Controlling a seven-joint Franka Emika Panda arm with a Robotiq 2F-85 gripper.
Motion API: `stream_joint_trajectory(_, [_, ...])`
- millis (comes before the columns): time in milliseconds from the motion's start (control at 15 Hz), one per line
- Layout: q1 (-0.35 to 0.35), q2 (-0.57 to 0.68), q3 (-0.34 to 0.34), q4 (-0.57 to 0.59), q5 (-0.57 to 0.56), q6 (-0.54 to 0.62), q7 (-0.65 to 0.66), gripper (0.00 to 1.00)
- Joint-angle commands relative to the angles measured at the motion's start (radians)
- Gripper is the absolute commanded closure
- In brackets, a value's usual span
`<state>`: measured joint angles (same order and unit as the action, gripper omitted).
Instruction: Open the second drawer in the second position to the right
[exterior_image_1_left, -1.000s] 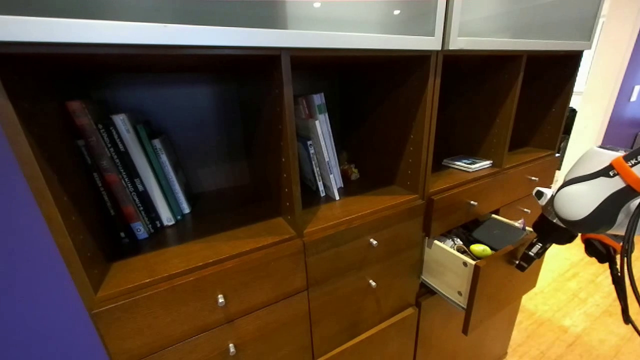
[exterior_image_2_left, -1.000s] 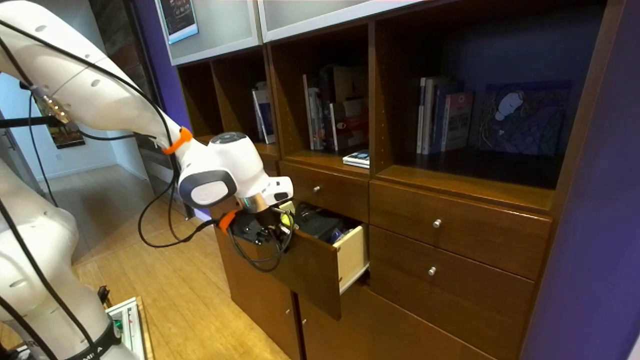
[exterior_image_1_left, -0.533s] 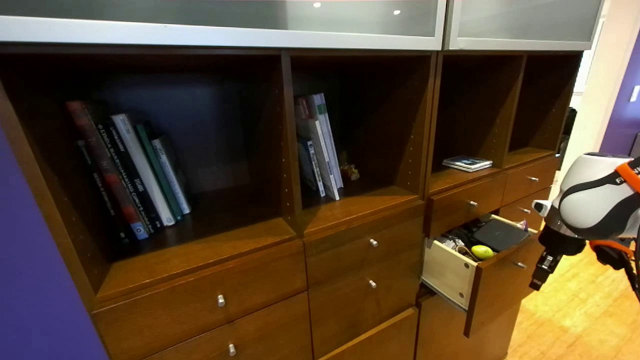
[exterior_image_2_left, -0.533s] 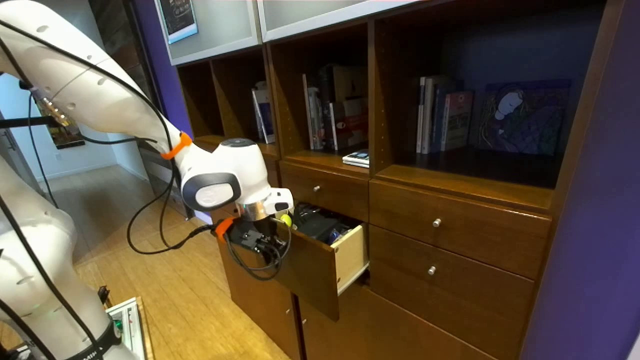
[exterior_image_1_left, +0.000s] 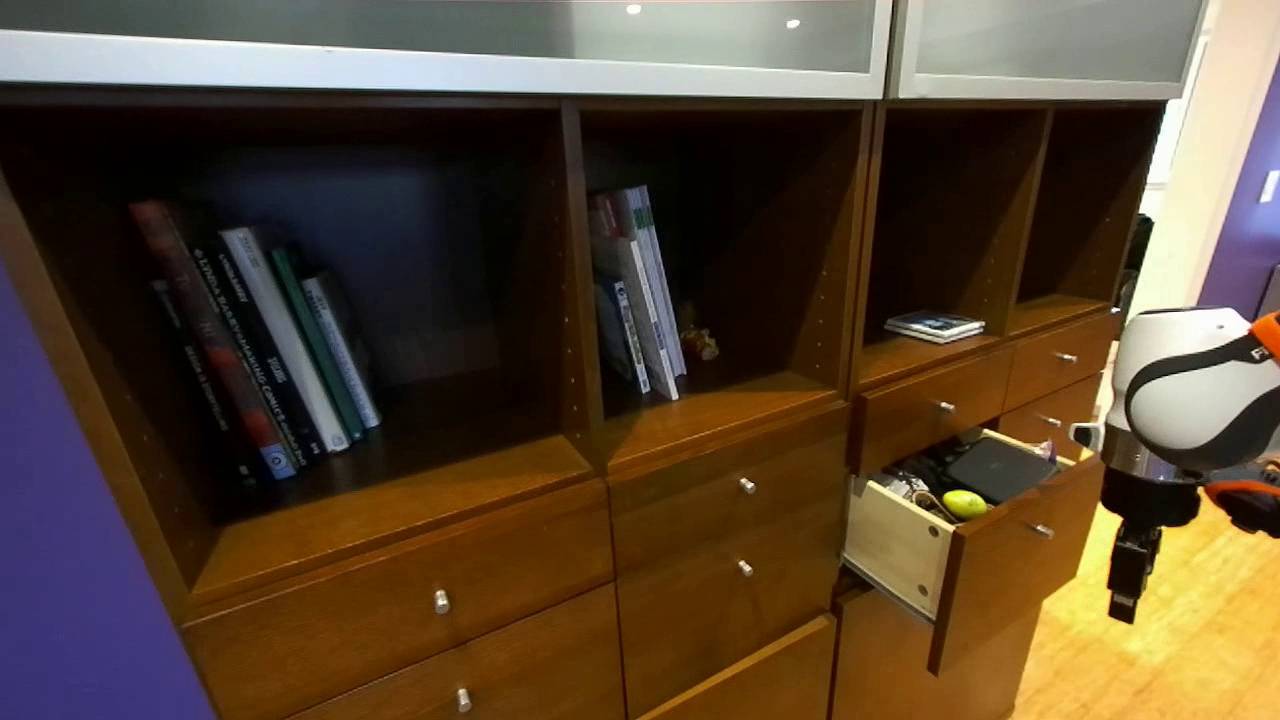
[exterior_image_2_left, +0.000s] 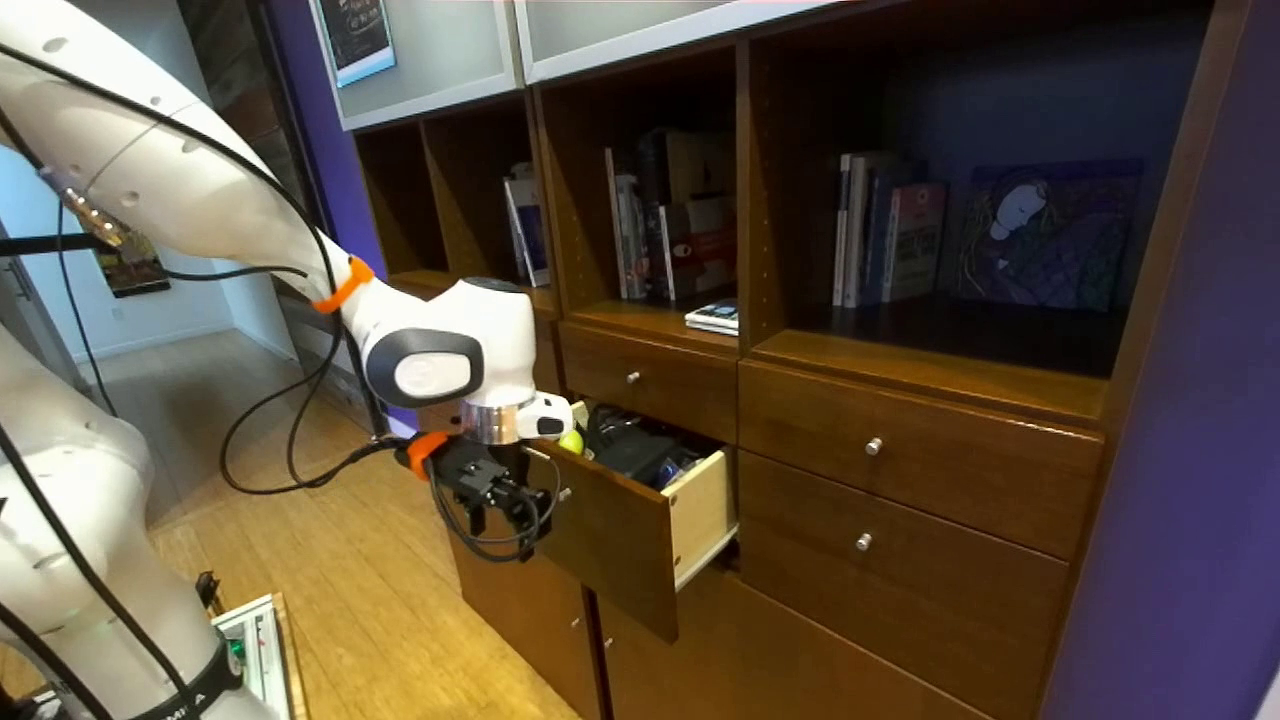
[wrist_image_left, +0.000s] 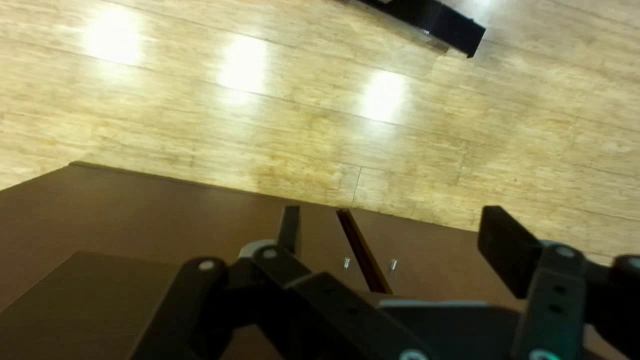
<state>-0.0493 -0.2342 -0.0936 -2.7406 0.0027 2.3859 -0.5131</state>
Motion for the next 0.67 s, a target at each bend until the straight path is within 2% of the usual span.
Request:
stream_joint_trajectory(0, [0.014,-0.211,0.011,-0.07,-0.021,-0.204,0.073,0.0])
stream_joint_trajectory(200, [0.027,-0.301,0.028,-0.001,0.003,-0.397,0.172,0.0])
stream_joint_trajectory(400, [0.042,-0.442,0.044,-0.013,0.023,-0.436,0.268,0.0])
stream_joint_trajectory(600, [0.043,-0.494,0.067,0.003,0.003,-0.373,0.347,0.0])
